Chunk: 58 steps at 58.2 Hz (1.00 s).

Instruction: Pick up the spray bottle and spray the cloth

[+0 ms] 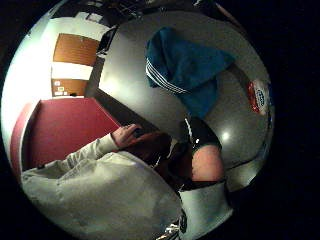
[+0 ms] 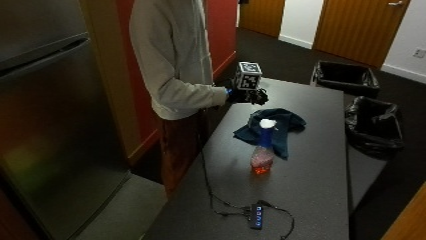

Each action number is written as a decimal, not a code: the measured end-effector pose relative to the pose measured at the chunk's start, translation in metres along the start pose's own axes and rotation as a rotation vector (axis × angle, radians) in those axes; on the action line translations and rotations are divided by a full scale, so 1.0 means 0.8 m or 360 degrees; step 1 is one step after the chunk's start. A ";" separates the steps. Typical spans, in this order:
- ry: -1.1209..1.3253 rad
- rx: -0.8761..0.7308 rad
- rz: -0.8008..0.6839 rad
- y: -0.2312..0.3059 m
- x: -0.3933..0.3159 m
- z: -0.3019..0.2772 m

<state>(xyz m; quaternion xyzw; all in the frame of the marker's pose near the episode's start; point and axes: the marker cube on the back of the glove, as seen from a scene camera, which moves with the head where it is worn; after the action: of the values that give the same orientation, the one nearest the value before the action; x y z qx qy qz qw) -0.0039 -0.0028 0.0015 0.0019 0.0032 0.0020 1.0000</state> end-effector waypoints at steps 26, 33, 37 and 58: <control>0.0013 0.0066 0.0114 -0.004 -0.042 0.011; -0.0002 0.0205 0.0117 -0.001 -0.054 0.011; -0.0037 0.0273 0.0150 0.005 -0.057 0.009; -0.0166 0.0674 0.0417 0.057 -0.033 0.000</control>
<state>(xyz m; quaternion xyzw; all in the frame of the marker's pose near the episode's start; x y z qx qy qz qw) -0.0307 0.0425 0.0018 0.2118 -0.0482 0.1306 0.9673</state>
